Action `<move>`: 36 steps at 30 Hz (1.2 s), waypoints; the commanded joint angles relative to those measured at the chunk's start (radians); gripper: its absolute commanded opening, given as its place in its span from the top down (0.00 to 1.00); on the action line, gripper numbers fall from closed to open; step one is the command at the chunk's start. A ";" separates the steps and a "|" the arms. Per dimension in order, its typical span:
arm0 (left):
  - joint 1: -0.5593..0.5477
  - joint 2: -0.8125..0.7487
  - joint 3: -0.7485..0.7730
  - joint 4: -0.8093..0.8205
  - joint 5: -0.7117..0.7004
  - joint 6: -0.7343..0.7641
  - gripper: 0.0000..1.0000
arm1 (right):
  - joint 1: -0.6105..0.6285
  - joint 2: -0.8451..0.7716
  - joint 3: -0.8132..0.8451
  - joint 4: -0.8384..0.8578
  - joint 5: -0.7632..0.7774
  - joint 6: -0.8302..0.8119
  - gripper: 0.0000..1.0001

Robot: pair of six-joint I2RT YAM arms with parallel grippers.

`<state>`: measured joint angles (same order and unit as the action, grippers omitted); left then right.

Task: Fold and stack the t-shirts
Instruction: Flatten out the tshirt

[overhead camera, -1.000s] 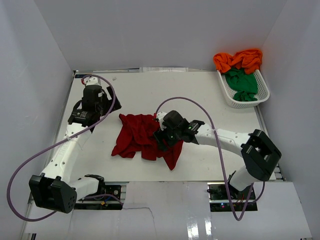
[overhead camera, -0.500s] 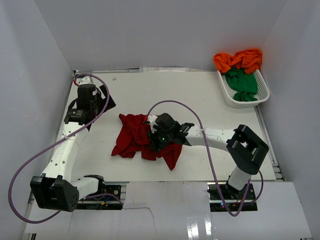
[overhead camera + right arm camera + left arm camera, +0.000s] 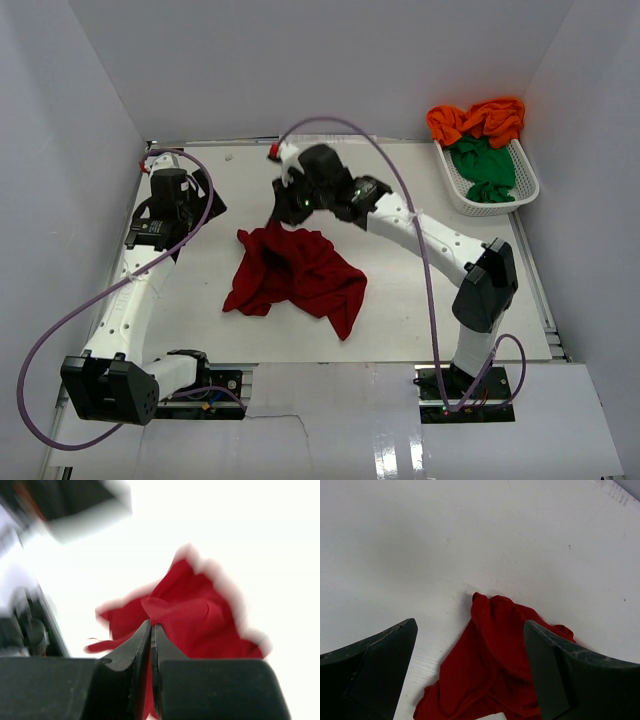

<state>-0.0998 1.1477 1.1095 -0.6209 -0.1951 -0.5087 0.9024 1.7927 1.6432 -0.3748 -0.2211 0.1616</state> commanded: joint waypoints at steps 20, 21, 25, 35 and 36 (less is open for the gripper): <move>-0.093 0.029 -0.066 0.208 0.625 0.203 0.02 | -0.520 -0.153 0.325 -0.377 0.155 -0.111 0.92; -0.112 0.032 -0.068 0.207 0.622 0.220 0.02 | -0.523 -0.129 0.343 -0.386 0.173 -0.111 0.92; -0.199 0.040 -0.068 0.176 0.542 0.253 0.02 | -0.601 -0.082 0.334 -0.386 0.299 -0.090 0.92; -0.201 -0.029 -0.069 0.167 0.304 0.203 0.02 | -0.835 -0.045 0.334 -0.303 0.202 0.039 0.37; -0.199 -0.042 -0.069 0.164 0.240 0.184 0.02 | -0.815 -0.065 0.295 -0.300 0.119 0.021 0.14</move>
<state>-0.3023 1.1671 1.0416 -0.4583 0.1776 -0.2977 0.0219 1.8225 1.9762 -0.7250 0.0418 0.1875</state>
